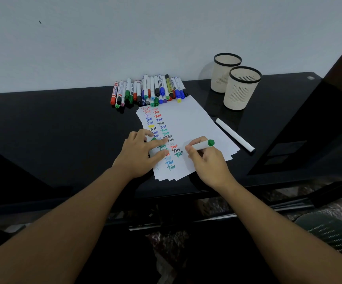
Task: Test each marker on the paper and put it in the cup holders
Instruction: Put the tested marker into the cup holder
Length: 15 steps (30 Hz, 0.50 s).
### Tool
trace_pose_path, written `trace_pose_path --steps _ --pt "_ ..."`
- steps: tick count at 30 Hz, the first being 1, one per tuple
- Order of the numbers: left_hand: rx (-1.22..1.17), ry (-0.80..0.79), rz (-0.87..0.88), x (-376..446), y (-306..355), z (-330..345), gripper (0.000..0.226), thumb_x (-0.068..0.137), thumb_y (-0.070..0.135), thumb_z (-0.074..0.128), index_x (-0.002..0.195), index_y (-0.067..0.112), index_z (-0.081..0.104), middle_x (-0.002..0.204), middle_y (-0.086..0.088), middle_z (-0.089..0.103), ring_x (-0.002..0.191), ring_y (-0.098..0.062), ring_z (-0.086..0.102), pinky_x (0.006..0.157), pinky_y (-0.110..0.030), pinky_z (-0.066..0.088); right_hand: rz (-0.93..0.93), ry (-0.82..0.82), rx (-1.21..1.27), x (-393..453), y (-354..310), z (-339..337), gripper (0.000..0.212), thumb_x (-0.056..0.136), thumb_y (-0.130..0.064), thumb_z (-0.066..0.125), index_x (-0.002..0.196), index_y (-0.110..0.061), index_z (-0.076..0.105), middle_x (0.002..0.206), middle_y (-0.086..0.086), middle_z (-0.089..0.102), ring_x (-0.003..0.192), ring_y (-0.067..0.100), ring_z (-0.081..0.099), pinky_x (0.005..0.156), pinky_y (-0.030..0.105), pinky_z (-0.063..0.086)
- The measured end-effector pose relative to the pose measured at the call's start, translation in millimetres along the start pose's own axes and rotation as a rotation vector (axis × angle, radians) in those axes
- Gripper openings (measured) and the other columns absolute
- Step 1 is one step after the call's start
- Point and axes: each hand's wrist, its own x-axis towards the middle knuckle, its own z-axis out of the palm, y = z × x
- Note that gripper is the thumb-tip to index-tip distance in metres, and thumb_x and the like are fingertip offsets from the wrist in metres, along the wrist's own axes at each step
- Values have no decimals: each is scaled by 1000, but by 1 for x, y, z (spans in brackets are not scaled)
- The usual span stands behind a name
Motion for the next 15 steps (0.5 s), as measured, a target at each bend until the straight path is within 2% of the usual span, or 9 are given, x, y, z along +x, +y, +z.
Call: trace_pose_path --steps 2,4,9,13,15 --pt "2 -2 2 0 0 0 64 88 79 26 139 51 53 134 12 38 108 -4 23 96 -35 32 -10 3 -11 -1 -1 -1 11 106 -37 54 101 -27 57 89 -13 66 85 -2 62 67 14 46" --pt "2 -1 6 0 0 0 64 88 79 26 139 51 53 134 12 38 108 -5 24 95 -35 31 -1 9 7 -2 -3 -3 11 106 -36 54 99 -27 56 90 -13 64 83 -5 60 65 12 43" --pt "2 14 6 0 0 1 63 88 78 28 138 51 54 134 12 39 108 -5 24 97 -37 35 11 -2 29 -2 -2 -2 12 106 -38 54 102 -27 58 93 -10 68 90 6 65 76 24 51" --pt "-7 28 12 -1 -1 1 60 90 77 30 138 51 54 134 12 38 108 -5 24 99 -38 36 5 23 -10 -1 -1 -1 13 106 -39 54 103 -27 57 92 -14 67 87 2 63 70 20 47" --pt "-15 23 11 -2 0 0 60 90 76 30 140 51 51 134 12 38 108 -5 24 100 -39 36 27 48 85 -1 -2 -2 13 105 -39 56 106 -26 58 89 -11 67 85 4 64 72 20 46"
